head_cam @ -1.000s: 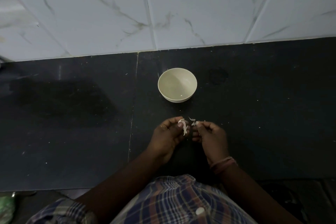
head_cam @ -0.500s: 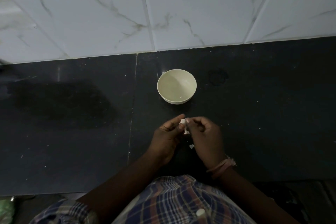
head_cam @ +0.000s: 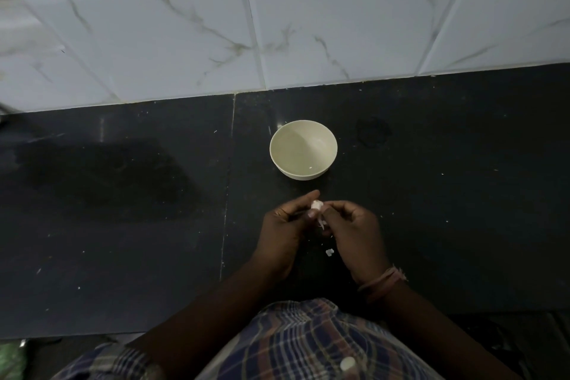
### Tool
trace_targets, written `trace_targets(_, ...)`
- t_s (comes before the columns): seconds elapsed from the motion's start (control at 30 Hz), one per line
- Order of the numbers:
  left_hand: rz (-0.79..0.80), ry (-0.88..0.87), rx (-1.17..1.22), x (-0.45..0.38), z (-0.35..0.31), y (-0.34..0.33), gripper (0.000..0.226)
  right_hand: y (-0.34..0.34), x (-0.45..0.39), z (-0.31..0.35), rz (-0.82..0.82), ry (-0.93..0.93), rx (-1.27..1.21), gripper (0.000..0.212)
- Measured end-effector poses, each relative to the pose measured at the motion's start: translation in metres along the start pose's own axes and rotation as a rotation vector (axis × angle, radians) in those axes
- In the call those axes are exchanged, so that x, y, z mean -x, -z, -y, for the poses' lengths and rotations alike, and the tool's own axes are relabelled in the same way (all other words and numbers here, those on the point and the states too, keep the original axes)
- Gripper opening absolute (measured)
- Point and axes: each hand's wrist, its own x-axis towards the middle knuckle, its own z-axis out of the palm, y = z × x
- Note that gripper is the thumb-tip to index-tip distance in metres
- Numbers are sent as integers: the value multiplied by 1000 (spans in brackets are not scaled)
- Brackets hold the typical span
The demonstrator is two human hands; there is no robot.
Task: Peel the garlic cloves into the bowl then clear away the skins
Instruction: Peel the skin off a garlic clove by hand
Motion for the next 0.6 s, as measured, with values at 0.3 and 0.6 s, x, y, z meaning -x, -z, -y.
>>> trace_targets(0.3, -25, -31, -14, 1, -5, -1, 33, 3, -5, 1, 1, 85, 38, 6)
trace_targets(0.6, -30, -1, 13, 4, -12, -4, 32, 3, -6, 0, -20, 164, 129, 8)
